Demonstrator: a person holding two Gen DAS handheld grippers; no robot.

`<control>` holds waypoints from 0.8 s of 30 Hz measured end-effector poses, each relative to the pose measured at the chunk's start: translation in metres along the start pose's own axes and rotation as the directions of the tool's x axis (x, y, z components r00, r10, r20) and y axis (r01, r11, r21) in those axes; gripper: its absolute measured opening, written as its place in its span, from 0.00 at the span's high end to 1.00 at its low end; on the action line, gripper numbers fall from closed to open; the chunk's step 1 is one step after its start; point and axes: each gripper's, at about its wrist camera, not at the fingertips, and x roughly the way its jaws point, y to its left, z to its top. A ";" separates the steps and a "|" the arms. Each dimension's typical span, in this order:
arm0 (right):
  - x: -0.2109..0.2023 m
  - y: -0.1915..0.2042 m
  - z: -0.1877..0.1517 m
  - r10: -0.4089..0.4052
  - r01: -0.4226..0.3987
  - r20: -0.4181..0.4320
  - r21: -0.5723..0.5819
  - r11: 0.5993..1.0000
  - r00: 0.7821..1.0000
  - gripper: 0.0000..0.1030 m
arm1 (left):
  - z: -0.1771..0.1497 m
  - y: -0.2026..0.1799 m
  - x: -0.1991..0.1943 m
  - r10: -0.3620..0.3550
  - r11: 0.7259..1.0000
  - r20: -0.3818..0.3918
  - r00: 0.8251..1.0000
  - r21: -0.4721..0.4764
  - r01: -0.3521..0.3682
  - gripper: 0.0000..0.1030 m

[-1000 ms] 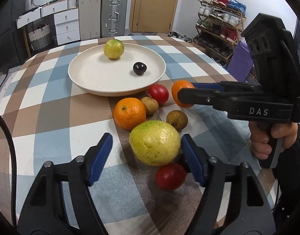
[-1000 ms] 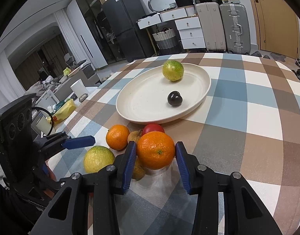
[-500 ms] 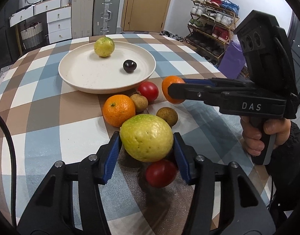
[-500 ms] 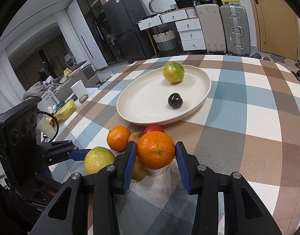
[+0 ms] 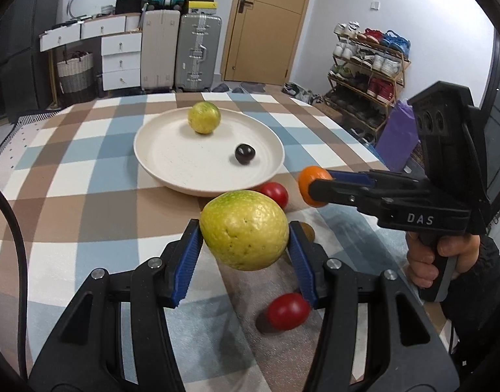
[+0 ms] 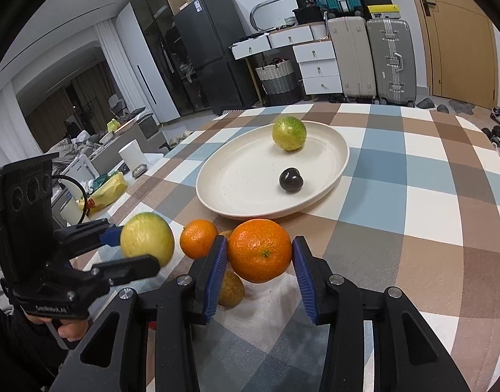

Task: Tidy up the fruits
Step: 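Carry both fruits onto the white plate and open both tools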

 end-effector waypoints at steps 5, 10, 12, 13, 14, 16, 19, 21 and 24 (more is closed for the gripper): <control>-0.006 -0.001 0.002 -0.016 0.016 0.049 -0.002 1.000 0.999 0.60 | 0.007 0.004 -0.002 0.033 0.999 0.033 0.999 -0.001 -0.033 0.51; -0.009 -0.006 0.005 -0.026 0.025 0.069 0.014 1.000 0.997 0.60 | 0.019 0.008 0.001 0.053 0.999 0.064 0.997 -0.003 -0.053 0.51; -0.010 -0.009 0.006 -0.025 0.024 0.077 0.024 0.999 0.997 0.60 | 0.023 0.009 0.003 0.059 0.998 0.069 0.996 -0.006 -0.059 0.51; -0.010 -0.009 0.007 -0.031 0.029 0.080 0.025 0.999 0.996 0.60 | 0.026 0.011 0.005 0.061 0.998 0.075 0.995 -0.009 -0.061 0.51; -0.010 -0.010 0.008 -0.038 0.036 0.081 0.024 0.999 0.996 0.60 | 0.028 0.012 0.006 0.063 0.998 0.077 0.995 -0.011 -0.063 0.51; -0.010 -0.010 0.009 -0.043 0.041 0.088 0.023 0.999 0.995 0.60 | 0.032 0.015 0.010 0.071 0.997 0.081 0.994 -0.019 -0.070 0.51; -0.008 -0.010 0.011 -0.044 0.041 0.089 0.028 0.999 0.995 0.60 | 0.037 0.020 0.015 0.081 0.996 0.086 0.993 -0.031 -0.079 0.51; -0.007 -0.008 0.013 -0.047 0.045 0.088 0.016 0.999 0.995 0.60 | 0.040 0.023 0.018 0.086 0.996 0.088 0.992 -0.035 -0.084 0.51; -0.005 -0.007 0.017 -0.058 0.057 0.090 0.011 0.998 0.994 0.60 | 0.043 0.026 0.021 0.089 0.996 0.090 0.992 -0.036 -0.086 0.51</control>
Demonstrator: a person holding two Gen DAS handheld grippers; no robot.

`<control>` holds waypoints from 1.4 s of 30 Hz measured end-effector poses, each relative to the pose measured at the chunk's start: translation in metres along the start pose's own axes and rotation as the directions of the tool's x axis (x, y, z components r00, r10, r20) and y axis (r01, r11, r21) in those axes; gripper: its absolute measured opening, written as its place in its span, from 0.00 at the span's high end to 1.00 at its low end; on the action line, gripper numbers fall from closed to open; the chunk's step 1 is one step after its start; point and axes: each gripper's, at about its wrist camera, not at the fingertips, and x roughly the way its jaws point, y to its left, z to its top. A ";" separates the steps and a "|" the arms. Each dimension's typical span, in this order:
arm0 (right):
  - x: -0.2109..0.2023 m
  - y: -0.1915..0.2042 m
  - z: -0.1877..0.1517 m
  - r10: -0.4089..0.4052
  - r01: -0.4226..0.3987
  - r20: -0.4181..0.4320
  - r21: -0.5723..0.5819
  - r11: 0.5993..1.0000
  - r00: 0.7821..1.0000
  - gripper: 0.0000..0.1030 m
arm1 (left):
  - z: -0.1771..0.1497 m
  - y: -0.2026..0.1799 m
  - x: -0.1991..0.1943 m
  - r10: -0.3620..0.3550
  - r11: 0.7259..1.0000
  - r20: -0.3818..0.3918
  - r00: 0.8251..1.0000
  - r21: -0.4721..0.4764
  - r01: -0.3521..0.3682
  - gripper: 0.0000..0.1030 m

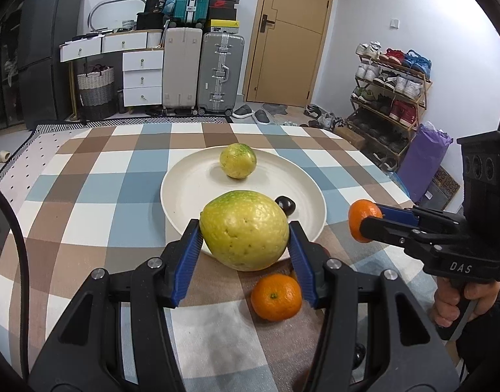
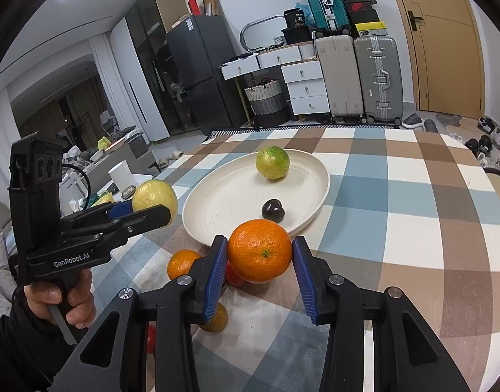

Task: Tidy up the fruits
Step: 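Carry both fruits onto the white plate and open both tools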

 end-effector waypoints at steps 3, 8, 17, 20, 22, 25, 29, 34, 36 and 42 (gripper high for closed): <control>0.002 0.000 0.005 -0.009 0.009 -0.004 0.001 1.000 1.000 0.60 | 0.005 0.003 0.006 0.005 1.000 0.008 1.000 0.004 -0.005 0.51; 0.009 0.003 0.011 -0.015 0.015 -0.005 -0.013 1.000 1.000 0.60 | 0.010 0.007 0.016 0.020 1.000 0.010 1.000 0.003 -0.020 0.51; 0.031 0.004 0.019 -0.023 0.023 -0.032 -0.019 1.000 0.999 0.60 | 0.014 0.023 0.038 0.034 0.999 0.000 0.999 -0.030 -0.034 0.51; 0.039 0.004 0.022 -0.025 0.024 -0.037 -0.018 1.000 0.999 0.60 | 0.019 0.026 0.045 0.042 0.999 0.000 0.999 -0.025 -0.042 0.51; 0.046 0.005 0.023 -0.027 0.027 -0.052 -0.016 1.000 0.998 0.60 | 0.020 0.027 0.048 0.038 0.999 0.002 0.999 -0.027 -0.038 0.51; 0.053 0.009 0.025 -0.031 0.029 -0.056 -0.034 0.999 0.998 0.60 | 0.020 0.029 0.053 0.037 0.999 -0.005 0.999 -0.029 -0.037 0.51; 0.063 0.009 0.026 -0.023 0.021 -0.069 -0.024 0.999 0.997 0.60 | 0.019 0.029 0.056 0.044 0.999 -0.007 0.999 -0.027 -0.044 0.51; 0.066 0.012 0.025 -0.027 0.025 -0.072 -0.033 0.999 0.997 0.59 | 0.016 0.025 0.058 0.046 0.999 -0.022 0.999 -0.020 -0.047 0.51; 0.066 0.010 0.025 -0.027 0.025 -0.078 -0.025 0.999 0.997 0.59 | 0.016 0.024 0.059 0.050 0.999 -0.027 0.998 -0.016 -0.050 0.51; 0.071 0.006 0.024 -0.040 0.039 -0.110 -0.013 0.999 0.993 0.59 | 0.014 0.022 0.058 0.067 0.998 -0.046 0.997 0.012 -0.066 0.51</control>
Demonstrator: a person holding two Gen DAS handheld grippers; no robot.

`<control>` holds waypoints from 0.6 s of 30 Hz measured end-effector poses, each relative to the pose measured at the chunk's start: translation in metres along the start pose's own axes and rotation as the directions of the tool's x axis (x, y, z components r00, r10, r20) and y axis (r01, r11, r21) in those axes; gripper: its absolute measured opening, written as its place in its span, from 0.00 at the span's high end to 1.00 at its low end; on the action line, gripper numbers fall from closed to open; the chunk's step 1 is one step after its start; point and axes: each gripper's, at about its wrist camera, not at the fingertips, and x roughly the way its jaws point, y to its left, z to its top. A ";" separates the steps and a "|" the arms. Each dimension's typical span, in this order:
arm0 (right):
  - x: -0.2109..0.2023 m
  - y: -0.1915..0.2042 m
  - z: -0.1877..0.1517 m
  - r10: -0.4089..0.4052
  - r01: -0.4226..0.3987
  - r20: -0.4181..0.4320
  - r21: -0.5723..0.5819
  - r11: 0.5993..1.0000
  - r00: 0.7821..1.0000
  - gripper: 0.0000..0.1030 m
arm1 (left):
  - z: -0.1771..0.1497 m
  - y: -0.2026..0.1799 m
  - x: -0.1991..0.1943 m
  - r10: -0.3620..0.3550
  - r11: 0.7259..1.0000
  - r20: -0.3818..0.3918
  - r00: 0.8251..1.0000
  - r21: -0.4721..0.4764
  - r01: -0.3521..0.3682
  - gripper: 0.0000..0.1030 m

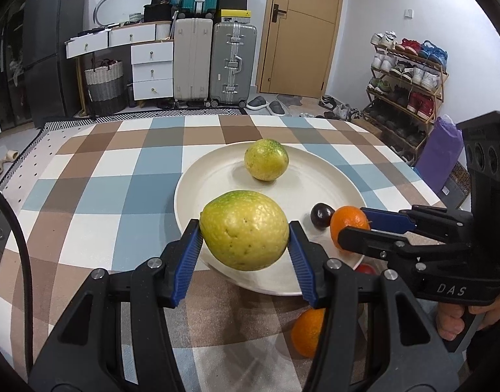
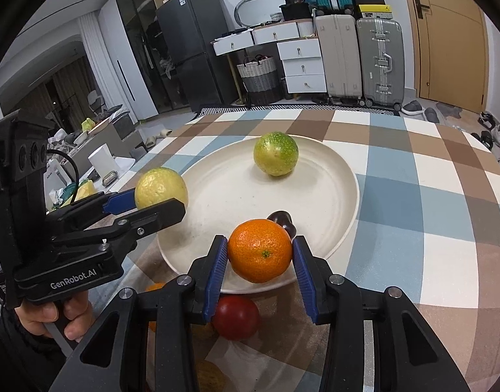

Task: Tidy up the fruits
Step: 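Carry both fruits onto the white plate and open both tools, then withdraw both tools from the plate toward the remaining fruit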

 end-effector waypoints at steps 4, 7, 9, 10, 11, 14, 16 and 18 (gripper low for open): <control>0.000 -0.001 0.000 0.002 -0.002 0.004 -0.002 1.000 1.000 0.58 | -0.001 0.000 0.000 0.004 1.000 -0.013 1.000 0.002 -0.004 0.51; -0.006 -0.003 -0.001 0.012 -0.012 0.036 0.004 1.000 0.999 0.54 | -0.003 -0.001 -0.001 -0.004 1.000 0.013 1.000 -0.001 0.004 0.51; -0.009 -0.004 -0.002 -0.009 0.009 0.045 0.005 1.000 0.999 0.51 | -0.005 -0.003 0.001 -0.021 1.000 0.002 1.000 0.011 0.021 0.51; -0.009 -0.005 -0.002 -0.017 0.017 0.045 0.005 1.000 0.999 0.51 | -0.006 -0.004 0.001 -0.018 1.000 -0.003 1.000 0.015 0.018 0.51; -0.010 -0.006 -0.003 -0.016 0.016 0.043 0.005 1.000 0.999 0.51 | -0.006 -0.005 0.001 -0.013 1.000 -0.007 1.000 0.018 0.014 0.51; -0.012 -0.007 -0.006 -0.028 0.028 0.034 0.005 1.000 0.999 0.48 | -0.008 -0.007 0.000 -0.003 1.000 -0.001 1.000 0.019 0.003 0.33; -0.014 -0.006 -0.008 -0.035 0.035 0.026 -0.008 0.999 0.999 0.38 | -0.009 -0.006 -0.004 0.006 1.000 0.010 1.000 0.009 -0.006 0.22; -0.017 -0.005 -0.010 -0.030 0.031 0.036 -0.015 0.999 0.999 0.30 | -0.011 -0.005 -0.009 0.000 1.000 0.023 1.000 0.002 0.000 0.20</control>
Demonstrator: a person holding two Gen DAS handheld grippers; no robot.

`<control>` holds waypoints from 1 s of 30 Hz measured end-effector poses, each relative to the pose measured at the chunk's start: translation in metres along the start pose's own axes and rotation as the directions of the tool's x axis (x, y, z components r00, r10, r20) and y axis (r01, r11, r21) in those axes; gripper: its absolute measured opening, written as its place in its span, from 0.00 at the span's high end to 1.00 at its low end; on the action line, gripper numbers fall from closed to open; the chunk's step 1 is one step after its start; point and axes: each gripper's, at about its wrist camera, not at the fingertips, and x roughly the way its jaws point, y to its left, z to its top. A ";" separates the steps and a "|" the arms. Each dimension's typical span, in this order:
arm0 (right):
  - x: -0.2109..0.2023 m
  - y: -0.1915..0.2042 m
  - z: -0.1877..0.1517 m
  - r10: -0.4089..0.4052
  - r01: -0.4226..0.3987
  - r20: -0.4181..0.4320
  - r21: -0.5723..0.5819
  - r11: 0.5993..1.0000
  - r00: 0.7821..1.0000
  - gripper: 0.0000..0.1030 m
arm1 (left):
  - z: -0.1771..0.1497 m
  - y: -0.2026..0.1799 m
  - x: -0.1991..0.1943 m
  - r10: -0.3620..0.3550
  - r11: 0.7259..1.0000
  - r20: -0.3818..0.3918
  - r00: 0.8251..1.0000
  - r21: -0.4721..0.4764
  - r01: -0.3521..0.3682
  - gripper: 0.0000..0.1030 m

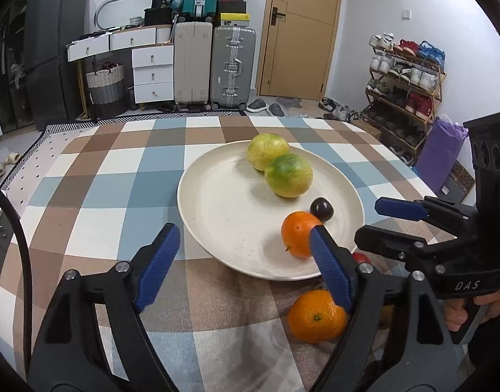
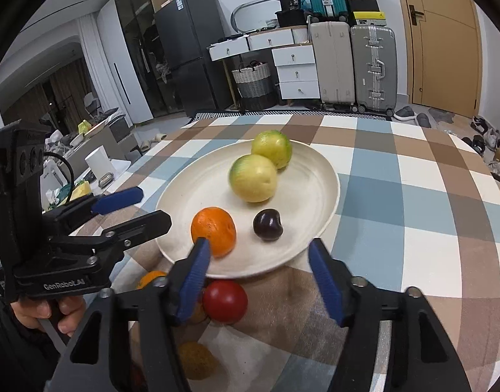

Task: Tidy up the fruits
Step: 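Withdraw both tools from the plate toward the remaining fruit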

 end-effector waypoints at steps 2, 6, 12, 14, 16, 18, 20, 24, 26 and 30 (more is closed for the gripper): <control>-0.004 0.000 -0.001 -0.011 0.011 0.014 -0.001 1.000 1.000 0.17 | -0.002 0.001 -0.002 0.009 1.000 -0.003 1.000 -0.011 -0.009 0.19; -0.005 -0.003 -0.001 -0.029 0.029 0.016 0.001 1.000 0.999 0.06 | -0.008 0.003 -0.010 -0.005 1.000 -0.012 1.000 -0.017 0.005 0.16; -0.005 -0.003 -0.006 -0.043 0.042 -0.027 -0.022 0.999 0.999 0.00 | -0.018 -0.003 -0.032 0.023 1.000 0.018 1.000 0.018 -0.023 0.01; -0.008 -0.003 -0.006 -0.043 0.042 -0.019 -0.023 0.999 0.999 0.00 | -0.021 -0.004 -0.037 0.022 0.999 0.017 1.000 0.024 -0.022 0.01; -0.011 -0.004 -0.005 -0.034 0.034 -0.018 -0.011 0.999 0.999 0.00 | -0.024 -0.004 -0.039 0.022 1.000 0.009 1.000 0.021 -0.022 0.01; -0.015 -0.005 -0.008 -0.024 0.024 -0.028 -0.013 1.000 0.999 0.00 | -0.025 -0.003 -0.042 0.010 1.000 0.003 1.000 0.010 -0.010 0.01; -0.018 -0.006 -0.013 -0.031 0.030 -0.037 -0.024 0.999 0.999 0.00 | -0.025 -0.005 -0.046 -0.015 1.000 0.011 1.000 0.009 0.015 0.01; -0.022 -0.008 -0.023 -0.027 0.024 -0.077 -0.042 0.999 0.997 0.00 | -0.026 -0.013 -0.049 -0.017 0.999 -0.004 1.000 0.042 0.017 0.01; -0.024 -0.006 -0.024 -0.039 0.034 -0.084 -0.057 0.998 0.996 0.00 | -0.027 -0.016 -0.050 -0.018 0.998 -0.015 1.000 0.058 0.019 0.01; -0.026 -0.005 -0.025 -0.003 -0.003 -0.098 -0.057 0.998 0.995 0.00 | -0.025 -0.020 -0.049 -0.034 0.997 -0.021 0.999 0.071 0.036 0.01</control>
